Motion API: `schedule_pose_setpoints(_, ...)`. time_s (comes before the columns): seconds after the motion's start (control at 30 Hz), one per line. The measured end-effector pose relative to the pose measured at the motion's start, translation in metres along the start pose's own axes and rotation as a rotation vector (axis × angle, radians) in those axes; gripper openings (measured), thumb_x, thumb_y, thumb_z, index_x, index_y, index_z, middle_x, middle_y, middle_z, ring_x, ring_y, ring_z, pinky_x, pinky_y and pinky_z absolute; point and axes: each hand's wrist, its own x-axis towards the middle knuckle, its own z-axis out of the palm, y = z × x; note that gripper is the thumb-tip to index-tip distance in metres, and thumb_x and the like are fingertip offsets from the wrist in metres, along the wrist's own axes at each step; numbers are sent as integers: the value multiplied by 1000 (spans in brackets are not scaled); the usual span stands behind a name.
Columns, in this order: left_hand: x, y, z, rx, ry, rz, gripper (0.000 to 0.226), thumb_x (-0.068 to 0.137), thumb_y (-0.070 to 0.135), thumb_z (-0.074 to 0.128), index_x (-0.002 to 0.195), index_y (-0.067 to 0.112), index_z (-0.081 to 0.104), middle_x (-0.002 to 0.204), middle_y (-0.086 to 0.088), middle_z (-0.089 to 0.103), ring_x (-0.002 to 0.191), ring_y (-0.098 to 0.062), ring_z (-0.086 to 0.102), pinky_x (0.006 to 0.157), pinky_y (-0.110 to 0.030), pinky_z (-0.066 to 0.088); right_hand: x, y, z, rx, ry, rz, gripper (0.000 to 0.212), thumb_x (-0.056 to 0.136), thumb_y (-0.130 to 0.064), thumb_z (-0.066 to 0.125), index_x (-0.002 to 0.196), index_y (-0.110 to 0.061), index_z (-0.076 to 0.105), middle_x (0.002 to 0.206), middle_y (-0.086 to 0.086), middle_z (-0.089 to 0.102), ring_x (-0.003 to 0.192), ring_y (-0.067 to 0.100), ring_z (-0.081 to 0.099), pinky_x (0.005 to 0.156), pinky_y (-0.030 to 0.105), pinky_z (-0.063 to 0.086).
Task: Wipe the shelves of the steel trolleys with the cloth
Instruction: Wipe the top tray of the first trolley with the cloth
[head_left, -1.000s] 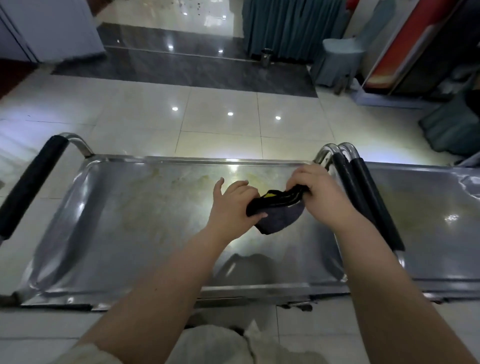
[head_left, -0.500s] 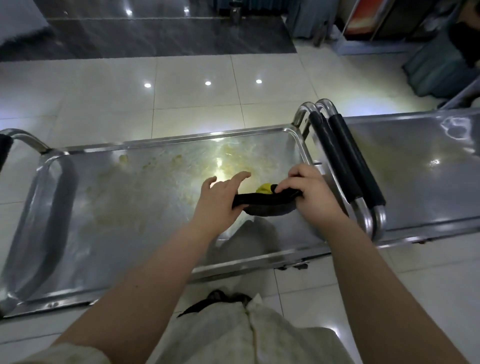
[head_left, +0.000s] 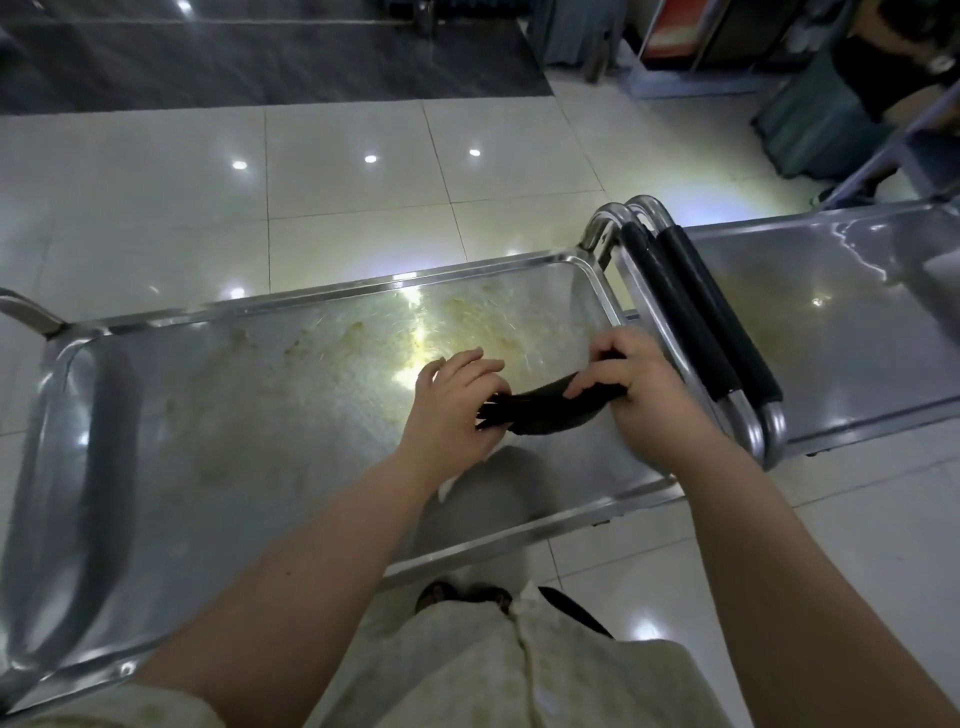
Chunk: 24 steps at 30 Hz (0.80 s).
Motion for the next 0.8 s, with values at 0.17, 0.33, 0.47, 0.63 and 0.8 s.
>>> schedule_pose_setpoints(0.17,-3,5,-5,-260,-131,-85,16,82,21,77,96,24,69,91,12,69,88,-8,63,93,-29,45,-27,18,-5,243,91,207,58,66,31,51,93,-16,72,97,2,62,96,18,60,85,19,46)
schedule_pose_setpoints(0.33,-1,25,4,-780,-190,-412,22,73,25,85,82,40,71,77,15,69,74,-2,66,68,-14,51,-47,31,-22,440,215,464,50,80,13,62,100,-34,62,98,-24,64,100,2,60,86,28,52)
schedule_pose_setpoints(0.47,7,32,42,-805,-245,-581,17,75,29,83,83,38,72,80,14,69,78,-3,66,66,-14,51,-39,70,-12,326,73,602,39,82,-1,68,103,-33,63,98,-16,64,102,15,61,85,27,45)
schedule_pose_setpoints(0.63,5,16,87,-244,-284,-541,42,88,21,68,129,22,58,125,-2,58,116,-20,52,100,-33,41,-36,109,58,-11,-158,674,54,91,-11,61,142,-18,44,144,11,41,134,31,35,112,39,29)
schedule_pose_setpoints(0.8,10,-33,95,136,-188,-394,47,98,30,53,143,21,48,149,-14,43,139,-37,34,113,-46,25,-68,126,101,-159,-456,482,65,97,-51,44,153,-44,12,164,-6,4,148,30,-4,120,48,-2)
